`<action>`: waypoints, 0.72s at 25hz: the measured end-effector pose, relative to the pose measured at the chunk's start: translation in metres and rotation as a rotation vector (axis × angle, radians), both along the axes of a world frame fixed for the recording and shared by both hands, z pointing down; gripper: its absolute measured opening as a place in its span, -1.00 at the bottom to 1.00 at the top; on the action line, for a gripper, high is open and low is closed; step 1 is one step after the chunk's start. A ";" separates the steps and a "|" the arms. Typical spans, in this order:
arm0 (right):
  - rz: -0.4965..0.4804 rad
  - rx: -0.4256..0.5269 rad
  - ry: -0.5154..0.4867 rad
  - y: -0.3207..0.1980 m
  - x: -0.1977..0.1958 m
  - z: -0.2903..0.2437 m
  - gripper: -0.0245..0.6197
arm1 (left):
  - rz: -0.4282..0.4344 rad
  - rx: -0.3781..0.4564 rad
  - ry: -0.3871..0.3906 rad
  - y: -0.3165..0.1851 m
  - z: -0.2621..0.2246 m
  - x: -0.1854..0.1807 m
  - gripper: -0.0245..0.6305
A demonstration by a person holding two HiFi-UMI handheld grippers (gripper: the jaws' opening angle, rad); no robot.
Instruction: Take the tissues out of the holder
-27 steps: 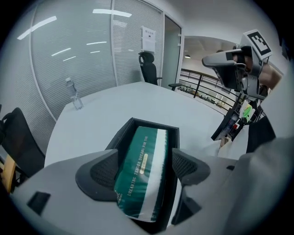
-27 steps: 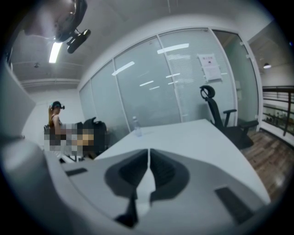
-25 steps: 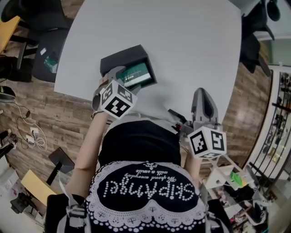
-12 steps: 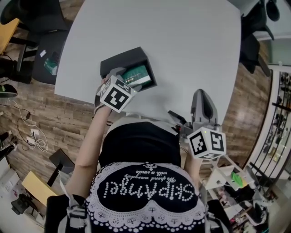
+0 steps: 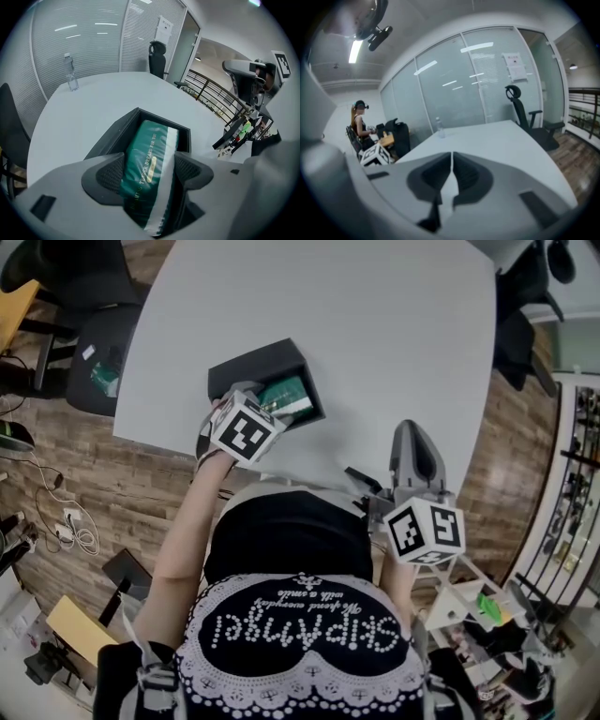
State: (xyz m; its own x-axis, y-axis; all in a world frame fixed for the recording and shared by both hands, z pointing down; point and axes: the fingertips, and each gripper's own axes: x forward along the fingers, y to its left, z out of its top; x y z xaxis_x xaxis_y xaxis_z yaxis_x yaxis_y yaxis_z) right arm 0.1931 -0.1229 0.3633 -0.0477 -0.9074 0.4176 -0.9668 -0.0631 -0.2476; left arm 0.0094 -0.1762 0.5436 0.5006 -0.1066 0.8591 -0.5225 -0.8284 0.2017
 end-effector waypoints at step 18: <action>-0.006 0.002 0.000 0.000 0.002 -0.003 -0.81 | -0.013 0.098 0.027 -0.002 -0.033 -0.002 0.12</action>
State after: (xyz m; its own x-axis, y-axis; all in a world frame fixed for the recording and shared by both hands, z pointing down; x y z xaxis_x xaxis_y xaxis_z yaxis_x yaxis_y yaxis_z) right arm 0.1955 -0.1229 0.3605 -0.0532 -0.9080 0.4156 -0.9671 -0.0568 -0.2481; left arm 0.0079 -0.1781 0.5104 0.5219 -0.1962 0.8302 -0.5287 -0.8381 0.1342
